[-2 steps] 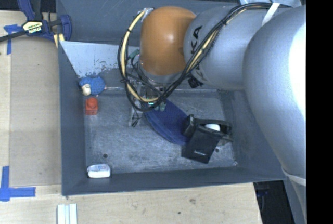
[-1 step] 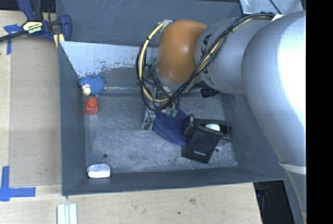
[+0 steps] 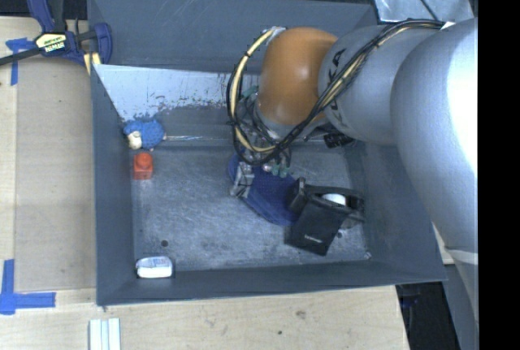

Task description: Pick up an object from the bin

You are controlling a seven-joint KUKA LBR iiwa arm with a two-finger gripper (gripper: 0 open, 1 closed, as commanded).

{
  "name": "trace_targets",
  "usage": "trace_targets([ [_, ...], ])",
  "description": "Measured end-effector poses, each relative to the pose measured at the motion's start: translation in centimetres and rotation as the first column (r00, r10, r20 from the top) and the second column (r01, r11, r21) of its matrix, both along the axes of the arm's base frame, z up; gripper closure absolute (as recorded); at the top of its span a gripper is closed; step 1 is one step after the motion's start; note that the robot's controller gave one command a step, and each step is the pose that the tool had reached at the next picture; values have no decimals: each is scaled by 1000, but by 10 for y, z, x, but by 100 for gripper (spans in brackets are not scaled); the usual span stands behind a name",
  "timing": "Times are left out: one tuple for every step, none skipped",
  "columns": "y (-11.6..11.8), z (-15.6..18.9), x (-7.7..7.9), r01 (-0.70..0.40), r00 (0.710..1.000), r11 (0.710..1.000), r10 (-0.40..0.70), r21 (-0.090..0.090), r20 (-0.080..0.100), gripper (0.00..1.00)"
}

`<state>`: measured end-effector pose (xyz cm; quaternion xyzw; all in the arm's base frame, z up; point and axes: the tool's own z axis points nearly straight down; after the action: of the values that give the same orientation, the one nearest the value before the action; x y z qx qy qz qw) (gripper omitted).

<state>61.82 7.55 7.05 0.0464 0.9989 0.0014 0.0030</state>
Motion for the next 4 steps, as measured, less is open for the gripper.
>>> trace_targets([
  [-27, 2, 0, -250, 968, 968, 250, 3, 2, 0],
  [-30, 0, 0, -249, 968, 968, 249, -1, -2, 100],
  [-28, 19, -62, 102, 995, 995, -102, 1, 0, 100],
  [-15, 2, -105, 279, 960, 960, -279, 10, 10, 100],
])
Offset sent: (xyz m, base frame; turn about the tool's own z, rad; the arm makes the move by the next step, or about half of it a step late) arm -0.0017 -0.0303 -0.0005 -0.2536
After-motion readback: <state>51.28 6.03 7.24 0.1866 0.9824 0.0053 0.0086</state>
